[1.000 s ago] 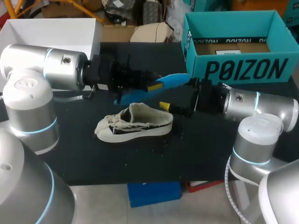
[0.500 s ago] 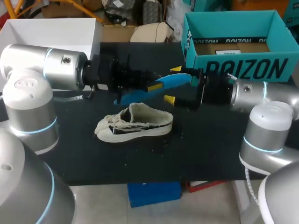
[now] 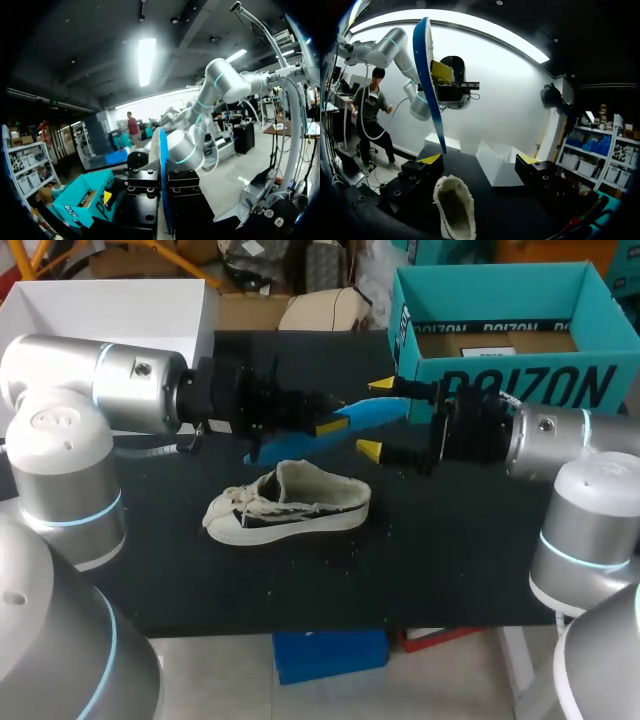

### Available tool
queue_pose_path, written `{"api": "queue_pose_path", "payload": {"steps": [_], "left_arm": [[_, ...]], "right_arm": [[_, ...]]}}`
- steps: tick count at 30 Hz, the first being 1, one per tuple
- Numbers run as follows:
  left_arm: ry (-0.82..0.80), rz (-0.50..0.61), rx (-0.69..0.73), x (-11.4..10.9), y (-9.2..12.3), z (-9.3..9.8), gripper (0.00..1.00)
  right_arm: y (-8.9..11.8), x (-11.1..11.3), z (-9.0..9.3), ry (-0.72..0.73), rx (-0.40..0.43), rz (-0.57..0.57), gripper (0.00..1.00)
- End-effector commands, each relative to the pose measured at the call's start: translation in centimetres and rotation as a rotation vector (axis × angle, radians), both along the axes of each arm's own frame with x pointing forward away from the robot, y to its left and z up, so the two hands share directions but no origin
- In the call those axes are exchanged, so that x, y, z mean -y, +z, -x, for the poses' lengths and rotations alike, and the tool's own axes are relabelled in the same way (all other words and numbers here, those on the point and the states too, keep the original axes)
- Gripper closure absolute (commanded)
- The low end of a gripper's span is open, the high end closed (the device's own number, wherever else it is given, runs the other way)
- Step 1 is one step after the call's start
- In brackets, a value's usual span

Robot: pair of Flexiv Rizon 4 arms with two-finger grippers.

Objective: Take the shoe out of the shoebox, open the shoe tongue, remove and reinsert the insole, then place the shoe into the shoebox

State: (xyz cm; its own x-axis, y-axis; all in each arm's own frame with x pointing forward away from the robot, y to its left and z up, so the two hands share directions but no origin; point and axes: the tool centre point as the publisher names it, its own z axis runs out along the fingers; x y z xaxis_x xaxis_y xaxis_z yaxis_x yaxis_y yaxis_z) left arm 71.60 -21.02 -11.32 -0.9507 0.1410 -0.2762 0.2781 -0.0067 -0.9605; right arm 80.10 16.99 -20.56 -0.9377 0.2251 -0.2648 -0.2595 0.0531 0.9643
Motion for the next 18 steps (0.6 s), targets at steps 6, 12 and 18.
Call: {"api": "queue_pose_path", "payload": {"steps": [6,12,18], "left_arm": [[0.003,0.000,0.001,0.2,-0.1,0.1,1.00],[0.003,0.000,0.001,0.2,-0.1,0.1,1.00],[0.003,0.000,0.001,0.2,-0.1,0.1,1.00]], "right_arm": [[0.3,-0.7,2.0,-0.020,0.001,-0.129,0.15],[0.3,-1.7,2.3,0.005,0.003,-0.172,0.14],[0.9,-2.7,2.4,0.034,0.006,-0.273,0.16]]}}
